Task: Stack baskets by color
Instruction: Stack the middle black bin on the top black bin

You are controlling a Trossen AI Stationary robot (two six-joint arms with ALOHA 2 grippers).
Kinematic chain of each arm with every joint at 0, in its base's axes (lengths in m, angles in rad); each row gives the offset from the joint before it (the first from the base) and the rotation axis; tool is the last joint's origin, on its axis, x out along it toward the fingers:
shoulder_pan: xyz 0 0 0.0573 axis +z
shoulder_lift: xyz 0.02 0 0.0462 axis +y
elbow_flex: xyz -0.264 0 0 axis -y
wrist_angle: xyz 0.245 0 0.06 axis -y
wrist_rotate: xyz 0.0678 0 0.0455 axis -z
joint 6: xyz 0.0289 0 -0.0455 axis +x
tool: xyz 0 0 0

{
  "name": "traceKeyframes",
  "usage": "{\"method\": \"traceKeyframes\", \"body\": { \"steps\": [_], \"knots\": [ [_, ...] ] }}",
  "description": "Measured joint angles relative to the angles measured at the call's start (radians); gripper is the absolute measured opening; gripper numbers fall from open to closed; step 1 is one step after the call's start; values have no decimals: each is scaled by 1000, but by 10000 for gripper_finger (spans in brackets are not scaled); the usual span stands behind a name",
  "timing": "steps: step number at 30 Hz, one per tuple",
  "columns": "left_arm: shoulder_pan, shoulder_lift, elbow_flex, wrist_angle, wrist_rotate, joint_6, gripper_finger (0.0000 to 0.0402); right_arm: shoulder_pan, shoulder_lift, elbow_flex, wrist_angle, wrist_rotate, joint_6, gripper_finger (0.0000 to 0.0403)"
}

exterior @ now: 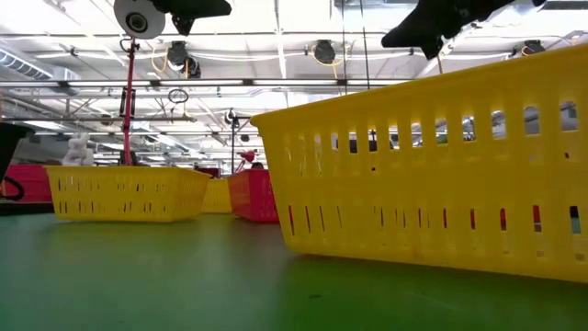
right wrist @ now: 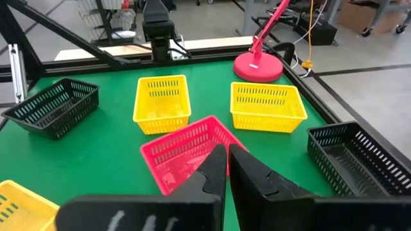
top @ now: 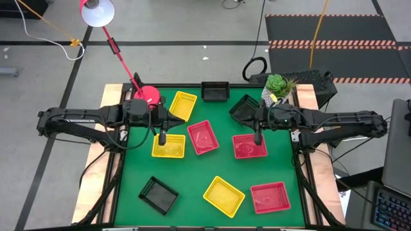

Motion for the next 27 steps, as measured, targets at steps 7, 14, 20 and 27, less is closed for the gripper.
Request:
{"method": "traceKeyframes", "body": {
  "steps": [7, 14, 20, 27],
  "knots": [
    [0, 0, 0, 2, 0, 4, 26, 0, 18, 25, -44, -2, 11, 13],
    [0, 0, 0, 4, -1, 5, 26, 15, 53, 63, -125, -2, 45, 13],
    [0, 0, 0, 4, -3, 5, 26, 26, 86, 63, -146, -1, 25, 13],
    [0, 0, 0, 4, -3, 5, 26, 25, 114, 63, -151, 11, 5, 14]
  ]
}}
